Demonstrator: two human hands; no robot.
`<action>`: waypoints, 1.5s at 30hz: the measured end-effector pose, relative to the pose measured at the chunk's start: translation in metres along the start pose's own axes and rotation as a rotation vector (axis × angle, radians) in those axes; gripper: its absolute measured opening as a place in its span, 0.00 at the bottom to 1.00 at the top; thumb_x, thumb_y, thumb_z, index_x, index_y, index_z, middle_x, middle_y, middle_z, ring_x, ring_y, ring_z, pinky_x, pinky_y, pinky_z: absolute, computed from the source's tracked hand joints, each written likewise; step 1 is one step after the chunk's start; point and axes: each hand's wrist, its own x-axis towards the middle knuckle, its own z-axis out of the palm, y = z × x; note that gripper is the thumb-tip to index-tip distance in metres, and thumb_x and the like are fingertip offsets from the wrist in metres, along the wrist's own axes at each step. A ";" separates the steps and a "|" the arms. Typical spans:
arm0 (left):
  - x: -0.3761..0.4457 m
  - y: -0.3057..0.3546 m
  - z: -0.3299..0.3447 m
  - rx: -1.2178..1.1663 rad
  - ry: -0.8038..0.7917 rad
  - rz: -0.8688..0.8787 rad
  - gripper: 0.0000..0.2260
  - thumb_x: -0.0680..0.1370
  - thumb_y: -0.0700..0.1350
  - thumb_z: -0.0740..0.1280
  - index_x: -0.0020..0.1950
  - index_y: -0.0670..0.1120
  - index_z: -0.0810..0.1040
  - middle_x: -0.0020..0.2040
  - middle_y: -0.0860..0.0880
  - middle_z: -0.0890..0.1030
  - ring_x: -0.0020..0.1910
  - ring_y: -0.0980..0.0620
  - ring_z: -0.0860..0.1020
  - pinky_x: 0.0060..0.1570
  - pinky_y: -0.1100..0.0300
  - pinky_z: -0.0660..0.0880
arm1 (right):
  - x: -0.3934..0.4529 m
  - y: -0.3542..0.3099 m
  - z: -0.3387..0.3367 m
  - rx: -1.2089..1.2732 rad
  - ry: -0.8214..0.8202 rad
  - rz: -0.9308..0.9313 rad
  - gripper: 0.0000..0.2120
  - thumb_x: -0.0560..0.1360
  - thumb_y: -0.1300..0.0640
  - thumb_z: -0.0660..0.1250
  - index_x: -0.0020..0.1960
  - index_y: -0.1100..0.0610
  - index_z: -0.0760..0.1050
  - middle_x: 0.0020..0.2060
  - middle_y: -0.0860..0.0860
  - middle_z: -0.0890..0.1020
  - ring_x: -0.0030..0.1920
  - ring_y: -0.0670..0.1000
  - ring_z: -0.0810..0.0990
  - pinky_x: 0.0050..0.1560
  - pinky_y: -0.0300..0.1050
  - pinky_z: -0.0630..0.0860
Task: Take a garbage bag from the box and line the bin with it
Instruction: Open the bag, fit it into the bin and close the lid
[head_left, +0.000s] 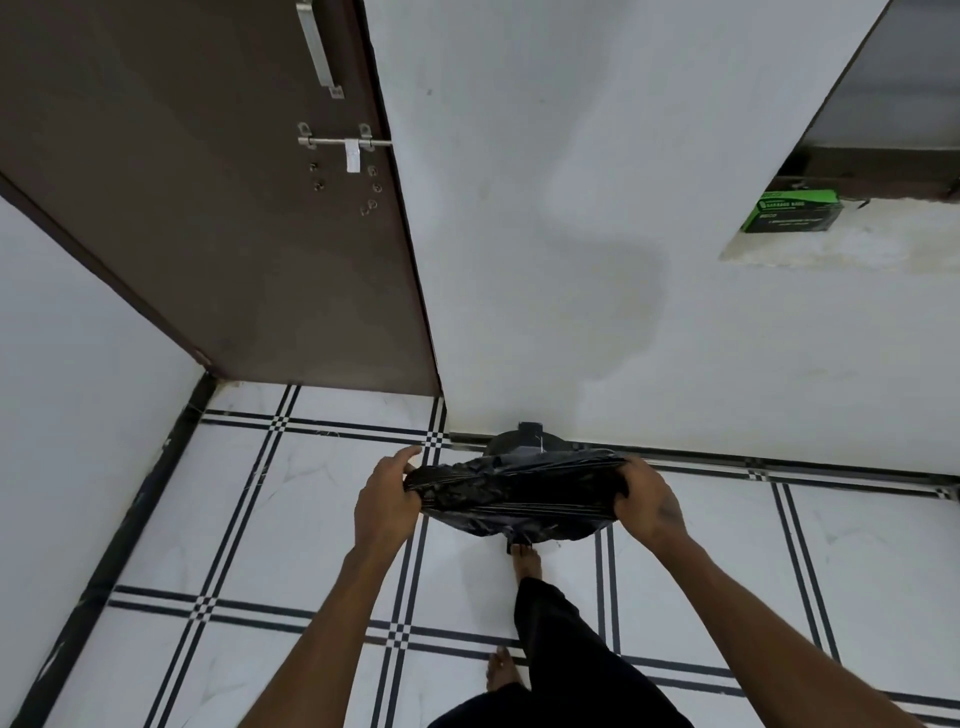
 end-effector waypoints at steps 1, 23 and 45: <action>0.002 0.001 0.000 0.008 0.002 0.014 0.28 0.73 0.31 0.60 0.68 0.55 0.74 0.56 0.53 0.76 0.49 0.52 0.77 0.46 0.59 0.73 | 0.003 -0.002 0.000 0.003 0.010 0.010 0.22 0.70 0.68 0.58 0.59 0.54 0.78 0.59 0.51 0.79 0.59 0.56 0.78 0.54 0.48 0.76; 0.035 0.021 0.002 -0.879 -0.022 -0.500 0.06 0.77 0.35 0.64 0.49 0.41 0.80 0.45 0.42 0.82 0.43 0.49 0.80 0.50 0.52 0.80 | 0.046 0.019 -0.004 0.639 -0.054 0.448 0.19 0.67 0.62 0.73 0.57 0.52 0.79 0.48 0.55 0.85 0.49 0.57 0.84 0.39 0.50 0.84; 0.095 0.004 0.102 -0.151 -0.234 -0.192 0.16 0.76 0.38 0.64 0.60 0.54 0.76 0.48 0.52 0.83 0.47 0.50 0.81 0.49 0.53 0.78 | 0.093 0.048 0.057 0.365 -0.202 0.294 0.30 0.69 0.72 0.64 0.70 0.59 0.69 0.61 0.58 0.79 0.62 0.60 0.77 0.54 0.42 0.68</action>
